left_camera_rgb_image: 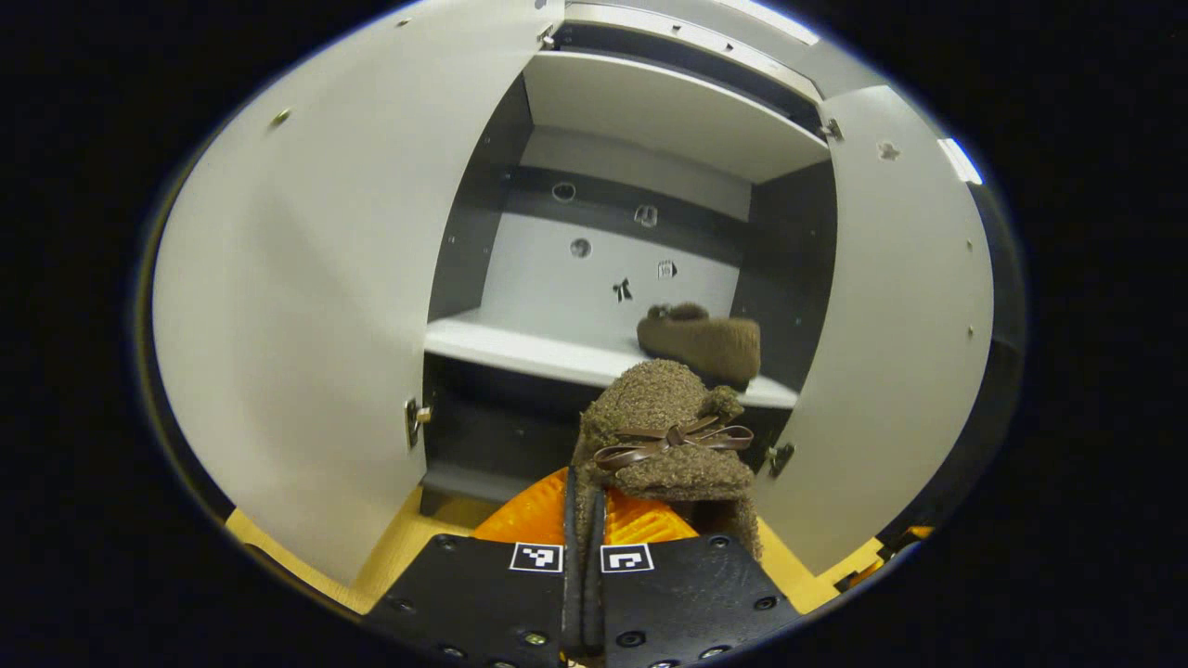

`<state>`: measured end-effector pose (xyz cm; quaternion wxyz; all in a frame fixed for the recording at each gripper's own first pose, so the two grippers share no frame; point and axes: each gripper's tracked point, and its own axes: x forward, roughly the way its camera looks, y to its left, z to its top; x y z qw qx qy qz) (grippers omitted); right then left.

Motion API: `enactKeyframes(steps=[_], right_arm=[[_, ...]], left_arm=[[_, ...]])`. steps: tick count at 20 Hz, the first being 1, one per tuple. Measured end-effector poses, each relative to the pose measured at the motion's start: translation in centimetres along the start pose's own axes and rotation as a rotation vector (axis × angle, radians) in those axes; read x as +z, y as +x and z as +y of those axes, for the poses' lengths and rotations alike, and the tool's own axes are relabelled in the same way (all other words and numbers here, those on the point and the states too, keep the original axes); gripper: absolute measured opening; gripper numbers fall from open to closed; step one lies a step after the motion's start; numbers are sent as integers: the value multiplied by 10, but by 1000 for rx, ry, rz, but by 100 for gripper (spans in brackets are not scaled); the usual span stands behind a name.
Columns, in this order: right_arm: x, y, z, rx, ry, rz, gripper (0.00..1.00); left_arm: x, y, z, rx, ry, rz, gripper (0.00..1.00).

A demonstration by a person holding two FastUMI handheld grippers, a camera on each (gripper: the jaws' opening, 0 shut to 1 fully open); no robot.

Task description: Grab one shoe with the right hand and put it into the shoe cabinet, grab the other shoe with the left hand and put it into the shoe cabinet; then close the right door with the right hand and the left door with the left hand.

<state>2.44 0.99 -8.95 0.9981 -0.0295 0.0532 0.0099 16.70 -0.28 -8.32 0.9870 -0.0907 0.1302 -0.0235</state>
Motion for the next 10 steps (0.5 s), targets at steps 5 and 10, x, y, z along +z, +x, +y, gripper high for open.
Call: enactKeyframes(steps=[5,10], right_arm=[[0,-5,-11,-30,-13,-5,70],[-4,-15,-18,-59,6,9,70]], left_arm=[[61,81,16,77,2,20,1],[58,171,28,138,-36,175,1]])
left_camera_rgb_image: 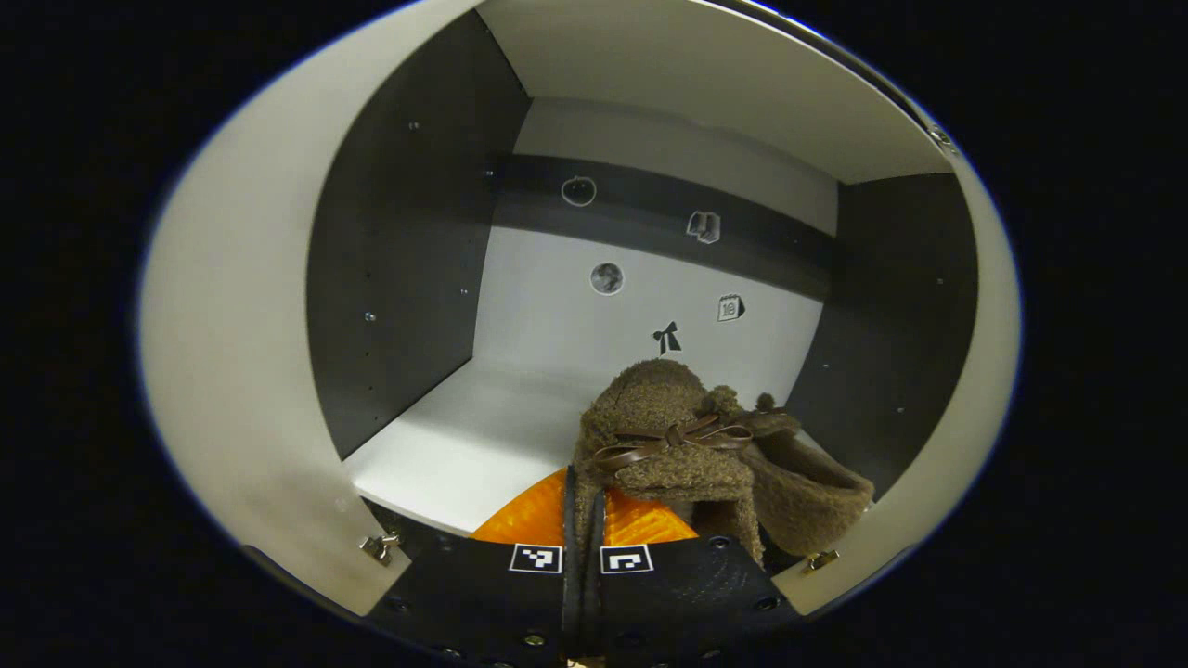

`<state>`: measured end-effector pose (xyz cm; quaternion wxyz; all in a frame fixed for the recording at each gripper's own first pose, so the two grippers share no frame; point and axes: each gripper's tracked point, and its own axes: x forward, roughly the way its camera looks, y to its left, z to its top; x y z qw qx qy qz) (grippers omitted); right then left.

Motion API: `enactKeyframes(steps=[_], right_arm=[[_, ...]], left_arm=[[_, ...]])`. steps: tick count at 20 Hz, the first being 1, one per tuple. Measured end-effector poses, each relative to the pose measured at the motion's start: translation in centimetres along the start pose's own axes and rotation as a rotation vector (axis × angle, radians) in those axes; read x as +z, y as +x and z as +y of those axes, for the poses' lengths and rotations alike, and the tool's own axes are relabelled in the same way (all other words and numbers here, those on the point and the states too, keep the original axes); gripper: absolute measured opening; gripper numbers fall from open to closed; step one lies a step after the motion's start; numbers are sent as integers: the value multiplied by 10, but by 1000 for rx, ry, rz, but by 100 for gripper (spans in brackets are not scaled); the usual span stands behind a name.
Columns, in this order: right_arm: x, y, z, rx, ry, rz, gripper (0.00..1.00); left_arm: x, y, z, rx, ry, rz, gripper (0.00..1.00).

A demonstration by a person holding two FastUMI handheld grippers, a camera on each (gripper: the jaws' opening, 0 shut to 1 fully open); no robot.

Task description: Grab one shoe with the right hand and put it into the shoe cabinet, grab the other shoe with the left hand and put it into the shoe cabinet; then close the right door with the right hand and the left door with the left hand.

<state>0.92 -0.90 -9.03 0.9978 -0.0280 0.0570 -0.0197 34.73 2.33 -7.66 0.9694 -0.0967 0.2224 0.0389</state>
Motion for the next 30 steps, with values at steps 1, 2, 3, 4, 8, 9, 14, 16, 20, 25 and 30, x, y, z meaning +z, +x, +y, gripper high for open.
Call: enactKeyframes(steps=[1,2,3,4,8,9,14,16,20,25,30], right_arm=[[-2,0,-1,-5,0,5,70],[-4,-2,-3,-12,-4,9,70],[-7,-4,-5,-20,-8,14,70],[-8,-6,-7,-27,-10,18,70],[-11,-7,-11,-30,16,26,70],[-11,-6,-12,-31,15,26,73],[-9,-4,-8,-10,18,24,70],[-8,-2,-4,3,10,21,70],[-8,-2,5,35,8,19,70],[-3,-2,19,80,1,11,70],[2,-4,31,116,-4,2,70]], left_arm=[[0,14,1,15,-11,37,1],[-2,26,1,25,-29,75,1],[-4,35,0,32,-64,110,1],[-5,42,0,36,-102,148,1],[-8,54,-1,32,-108,260,3],[-6,53,-4,22,-115,265,17],[-2,34,-8,-22,-80,278,26],[5,18,-6,-33,-39,252,46],[16,-28,-20,-136,24,188,49],[20,-93,-17,-195,40,55,68],[11,-162,-5,-237,20,-81,78]])
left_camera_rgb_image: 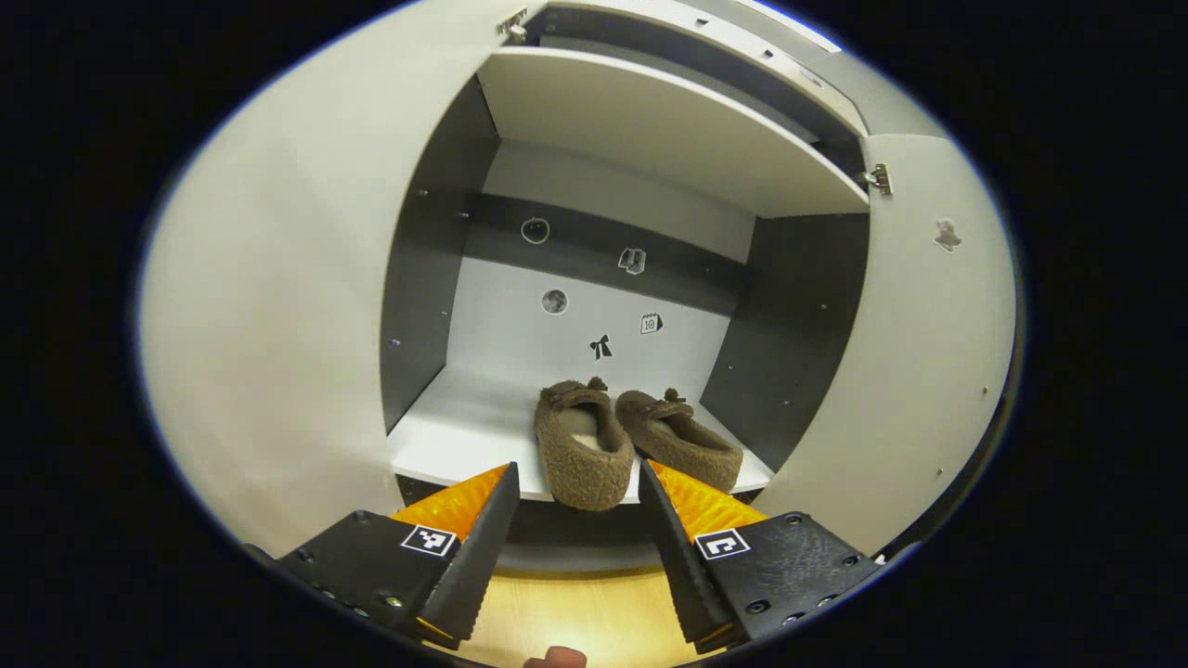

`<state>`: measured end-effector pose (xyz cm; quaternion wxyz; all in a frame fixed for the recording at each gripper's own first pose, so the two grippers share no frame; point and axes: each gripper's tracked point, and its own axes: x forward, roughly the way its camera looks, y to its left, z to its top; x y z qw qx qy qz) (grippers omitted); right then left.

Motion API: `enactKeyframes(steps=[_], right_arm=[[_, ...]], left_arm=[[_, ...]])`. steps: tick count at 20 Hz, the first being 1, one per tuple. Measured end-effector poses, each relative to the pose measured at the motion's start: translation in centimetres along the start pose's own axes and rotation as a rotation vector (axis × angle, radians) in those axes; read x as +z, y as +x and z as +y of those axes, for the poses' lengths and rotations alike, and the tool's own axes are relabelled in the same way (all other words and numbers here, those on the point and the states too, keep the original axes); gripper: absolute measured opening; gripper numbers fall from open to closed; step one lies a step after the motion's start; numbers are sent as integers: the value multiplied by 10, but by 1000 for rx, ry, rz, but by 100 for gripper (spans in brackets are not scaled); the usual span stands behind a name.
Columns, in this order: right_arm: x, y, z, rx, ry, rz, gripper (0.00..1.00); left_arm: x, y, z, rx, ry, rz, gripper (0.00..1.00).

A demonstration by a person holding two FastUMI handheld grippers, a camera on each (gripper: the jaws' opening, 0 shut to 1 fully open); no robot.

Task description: Grab one shoe with the right hand and put it into the shoe cabinet, grab the other shoe with the left hand and put it into the shoe cabinet; then close the right door with the right hand and the left door with the left hand.

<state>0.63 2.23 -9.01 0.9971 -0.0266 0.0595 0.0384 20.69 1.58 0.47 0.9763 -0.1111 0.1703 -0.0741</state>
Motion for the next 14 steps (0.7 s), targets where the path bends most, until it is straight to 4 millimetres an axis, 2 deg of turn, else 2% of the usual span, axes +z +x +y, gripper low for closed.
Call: enactKeyframes(steps=[3,4,6,7,14], right_arm=[[6,-1,4,10,7,-10,70],[6,-1,5,11,4,-13,73],[9,-3,8,18,2,-22,70],[10,-4,10,21,3,-23,73],[5,-11,13,23,22,-15,70]], left_arm=[[-16,-34,3,7,21,-49,78],[-22,-44,5,15,41,-68,78],[-33,-64,3,21,78,-98,78],[-40,-76,3,23,81,-106,78],[-100,-130,8,42,67,-172,81]])
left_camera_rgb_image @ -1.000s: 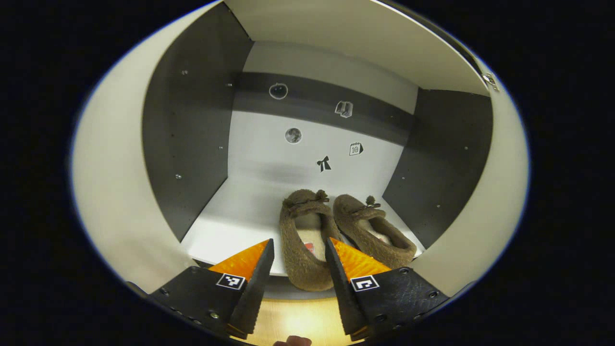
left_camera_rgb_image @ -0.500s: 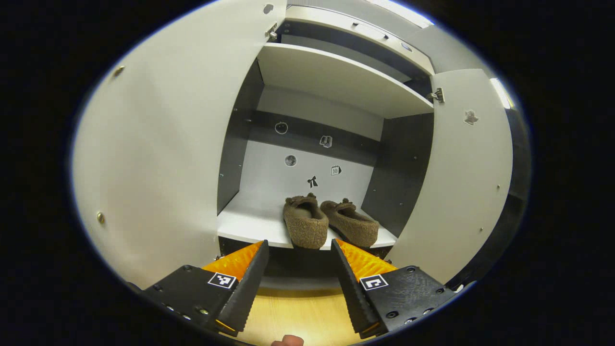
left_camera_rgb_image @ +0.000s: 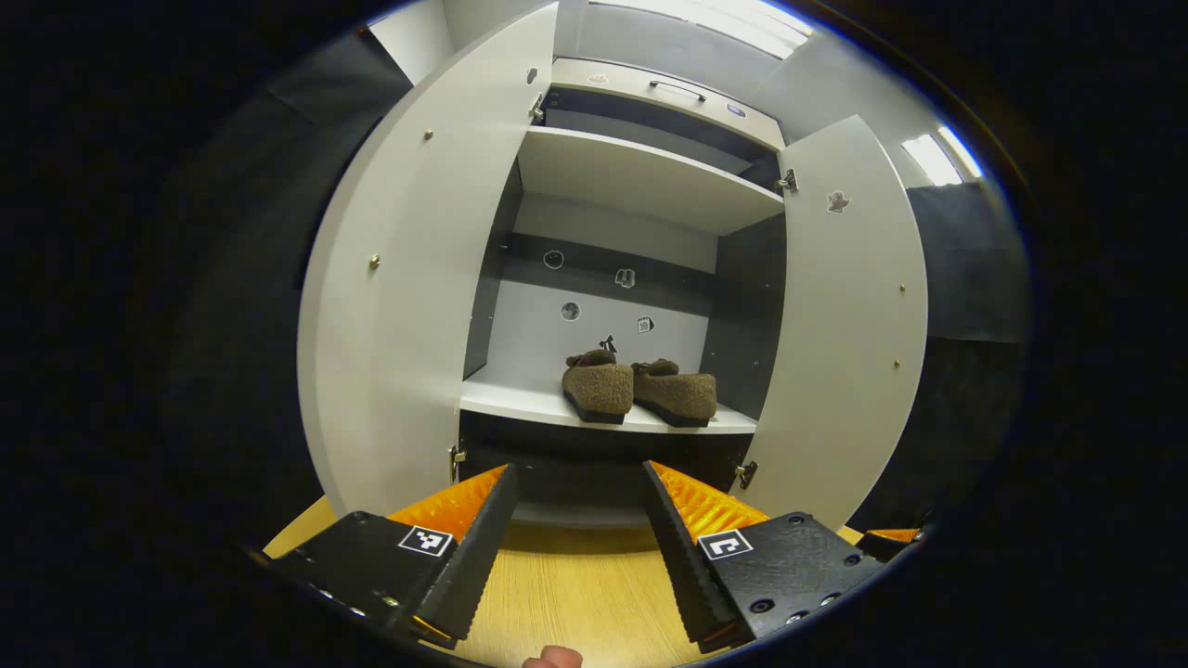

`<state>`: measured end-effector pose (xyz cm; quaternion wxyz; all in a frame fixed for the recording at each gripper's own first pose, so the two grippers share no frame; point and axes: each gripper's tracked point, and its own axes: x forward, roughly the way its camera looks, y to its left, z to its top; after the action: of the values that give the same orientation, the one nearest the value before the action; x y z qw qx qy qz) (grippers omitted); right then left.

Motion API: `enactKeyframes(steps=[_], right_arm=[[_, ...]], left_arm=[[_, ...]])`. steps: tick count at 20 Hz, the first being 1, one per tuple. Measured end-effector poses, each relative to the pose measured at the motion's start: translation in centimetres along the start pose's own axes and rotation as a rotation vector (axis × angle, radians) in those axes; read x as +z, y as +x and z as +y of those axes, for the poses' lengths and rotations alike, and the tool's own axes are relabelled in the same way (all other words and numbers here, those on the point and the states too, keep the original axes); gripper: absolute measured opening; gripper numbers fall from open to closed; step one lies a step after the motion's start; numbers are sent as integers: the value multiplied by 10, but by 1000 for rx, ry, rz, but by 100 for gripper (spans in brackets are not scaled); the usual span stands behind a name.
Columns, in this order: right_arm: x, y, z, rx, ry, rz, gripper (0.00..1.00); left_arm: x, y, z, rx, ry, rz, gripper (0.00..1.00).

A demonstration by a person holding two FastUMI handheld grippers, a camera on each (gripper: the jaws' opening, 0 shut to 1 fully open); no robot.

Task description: Grab one shoe with the right hand and put it into the shoe cabinet, grab the other shoe with the left hand and put it into the shoe cabinet; then close the right door with the right hand and the left door with the left hand.

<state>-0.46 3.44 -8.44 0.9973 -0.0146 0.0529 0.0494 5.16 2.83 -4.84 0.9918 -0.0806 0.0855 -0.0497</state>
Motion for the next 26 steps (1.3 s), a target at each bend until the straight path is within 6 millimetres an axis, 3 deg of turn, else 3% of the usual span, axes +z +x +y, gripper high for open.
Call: enactKeyframes(steps=[1,2,3,4,8,16,20,26], right_arm=[[-1,-1,1,2,6,4,73],[-2,-1,2,4,10,7,70],[-4,-2,2,3,12,11,70],[-8,-3,1,1,15,15,70],[-11,-7,0,-4,39,11,70],[0,-18,-16,-44,56,-9,74],[26,-26,-36,-72,69,-37,85],[113,-37,-104,-131,59,-161,94]], left_arm=[[-7,-9,2,11,2,-3,81],[-14,-18,5,26,8,-9,81],[-20,-26,7,41,17,-15,96],[-26,-35,11,62,28,-21,82],[-43,-63,19,113,58,-26,91],[-69,-98,27,154,71,-12,94],[-66,-96,23,144,89,-18,93],[-60,-96,12,113,112,-30,93]])
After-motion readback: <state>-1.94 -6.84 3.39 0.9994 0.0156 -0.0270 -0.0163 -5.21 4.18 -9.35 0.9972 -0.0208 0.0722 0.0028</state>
